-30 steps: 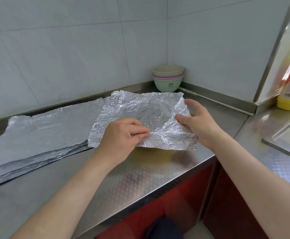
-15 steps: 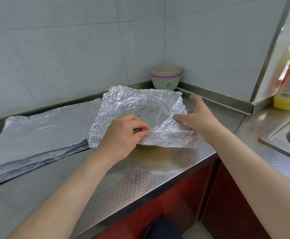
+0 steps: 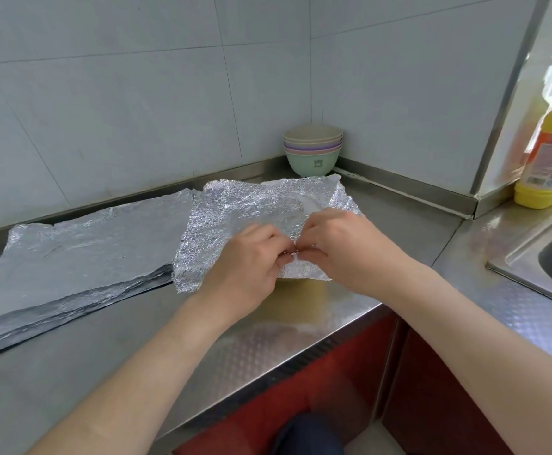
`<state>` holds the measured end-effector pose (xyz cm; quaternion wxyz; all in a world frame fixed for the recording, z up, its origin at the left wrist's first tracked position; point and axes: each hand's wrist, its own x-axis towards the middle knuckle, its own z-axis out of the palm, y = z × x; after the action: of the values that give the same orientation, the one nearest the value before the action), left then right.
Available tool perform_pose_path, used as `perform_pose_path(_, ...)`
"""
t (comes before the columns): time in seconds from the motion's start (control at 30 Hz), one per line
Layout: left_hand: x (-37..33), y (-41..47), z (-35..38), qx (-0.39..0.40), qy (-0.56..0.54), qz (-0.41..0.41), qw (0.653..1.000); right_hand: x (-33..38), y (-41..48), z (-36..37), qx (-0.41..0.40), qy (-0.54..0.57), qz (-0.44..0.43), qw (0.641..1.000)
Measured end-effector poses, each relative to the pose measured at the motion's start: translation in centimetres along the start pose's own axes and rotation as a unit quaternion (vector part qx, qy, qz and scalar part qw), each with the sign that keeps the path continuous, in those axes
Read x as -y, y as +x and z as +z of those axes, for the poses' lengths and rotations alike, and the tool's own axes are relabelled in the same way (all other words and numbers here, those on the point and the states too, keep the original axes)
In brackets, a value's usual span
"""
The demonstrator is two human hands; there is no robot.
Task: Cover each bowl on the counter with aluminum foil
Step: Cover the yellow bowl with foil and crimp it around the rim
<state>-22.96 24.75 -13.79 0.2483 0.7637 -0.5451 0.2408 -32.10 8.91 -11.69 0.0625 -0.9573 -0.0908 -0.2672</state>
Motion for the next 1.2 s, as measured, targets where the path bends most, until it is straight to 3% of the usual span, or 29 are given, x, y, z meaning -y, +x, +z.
perform_pose_path(0.27,-2.3,-0.6,-0.7,0.022,0.018,-0.016,0.999,-0.4,-1.2,-0.3,-0.010,-0.032,-0.082,0.996)
perform_pose_path(0.67,-4.1,-1.2,-3.3,-0.010,0.128,0.025,0.991,1.2,-1.9,0.0,-0.136,-0.107,-0.155,0.973)
perform_pose_path(0.8,-3.9,-2.9,-5.6,-0.024,0.165,-0.017,0.986,3.1,-0.5,0.2,-0.159,-0.074,-0.189,0.966)
perform_pose_path(0.97,-4.2,-4.4,-4.9,-0.025,0.184,-0.094,0.978,3.6,0.2,1.9,-0.124,-0.056,-0.198,0.971)
perform_pose_path(1.1,-5.6,-4.2,-3.7,-0.020,0.167,-0.152,0.974,2.6,-0.3,2.4,-0.102,-0.034,-0.161,0.981)
perform_pose_path(1.2,-5.7,-3.9,-4.8,0.005,0.088,-0.192,0.977,2.2,-0.6,2.3,-0.089,-0.010,-0.137,0.987)
